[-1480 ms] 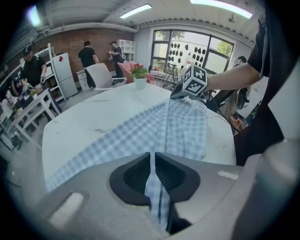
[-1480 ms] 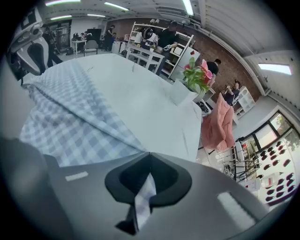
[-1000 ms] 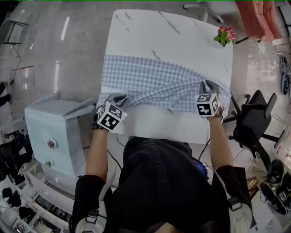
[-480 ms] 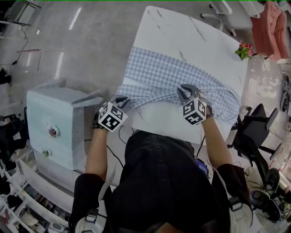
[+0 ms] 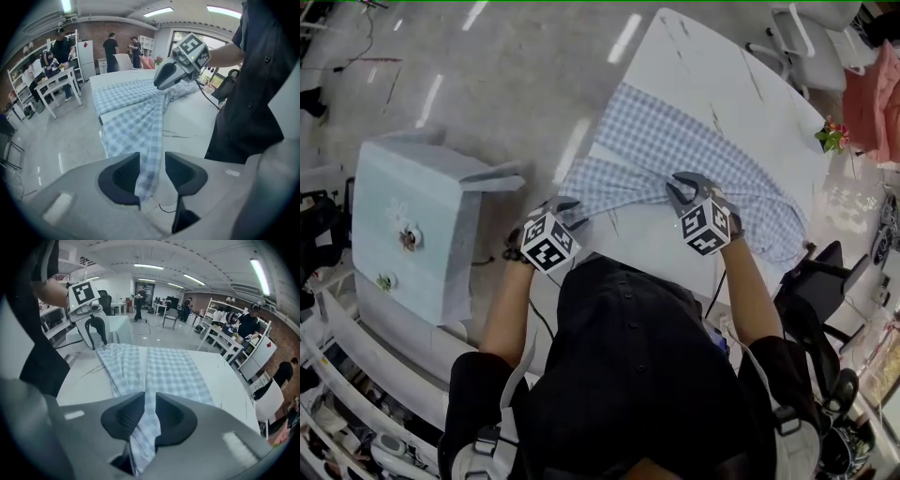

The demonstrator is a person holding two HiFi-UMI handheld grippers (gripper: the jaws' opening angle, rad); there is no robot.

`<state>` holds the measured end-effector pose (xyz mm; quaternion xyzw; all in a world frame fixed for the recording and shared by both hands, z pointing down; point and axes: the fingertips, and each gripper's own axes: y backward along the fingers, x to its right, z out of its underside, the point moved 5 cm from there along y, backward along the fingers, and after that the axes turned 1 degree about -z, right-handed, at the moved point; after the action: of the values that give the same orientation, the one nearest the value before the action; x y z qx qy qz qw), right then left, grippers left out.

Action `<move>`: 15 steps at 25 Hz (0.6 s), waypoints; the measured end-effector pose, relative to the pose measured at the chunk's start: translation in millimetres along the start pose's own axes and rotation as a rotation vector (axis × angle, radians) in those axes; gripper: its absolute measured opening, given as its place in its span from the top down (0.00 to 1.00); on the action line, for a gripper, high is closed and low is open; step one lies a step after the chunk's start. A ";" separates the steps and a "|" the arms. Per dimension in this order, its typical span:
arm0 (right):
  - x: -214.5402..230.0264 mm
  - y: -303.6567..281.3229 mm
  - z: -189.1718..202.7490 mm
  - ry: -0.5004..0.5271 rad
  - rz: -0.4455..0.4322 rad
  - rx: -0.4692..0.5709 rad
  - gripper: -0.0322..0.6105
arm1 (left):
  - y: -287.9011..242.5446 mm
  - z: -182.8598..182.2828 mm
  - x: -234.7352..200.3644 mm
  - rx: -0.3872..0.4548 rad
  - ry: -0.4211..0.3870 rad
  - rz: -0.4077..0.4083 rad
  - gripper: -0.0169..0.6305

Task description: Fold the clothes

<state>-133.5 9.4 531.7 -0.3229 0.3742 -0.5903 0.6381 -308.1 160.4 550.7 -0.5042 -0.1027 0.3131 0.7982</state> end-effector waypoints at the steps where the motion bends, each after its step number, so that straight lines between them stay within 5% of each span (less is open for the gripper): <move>1: -1.5 -1.3 -1.5 0.005 -0.005 -0.003 0.83 | -1.2 2.7 0.4 -0.004 -0.001 -0.003 0.70; 11: 0.5 3.7 11.7 -0.044 0.006 -0.041 0.83 | -12.9 8.0 1.4 -0.029 -0.022 0.021 0.70; 15: 5.0 11.0 29.9 -0.095 0.025 -0.058 0.83 | -13.7 8.1 -6.9 -0.033 -0.015 -0.002 0.81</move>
<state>-102.1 4.6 537.1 -0.3641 0.3647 -0.5551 0.6529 -312.0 158.3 567.5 -0.5148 -0.1141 0.3144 0.7894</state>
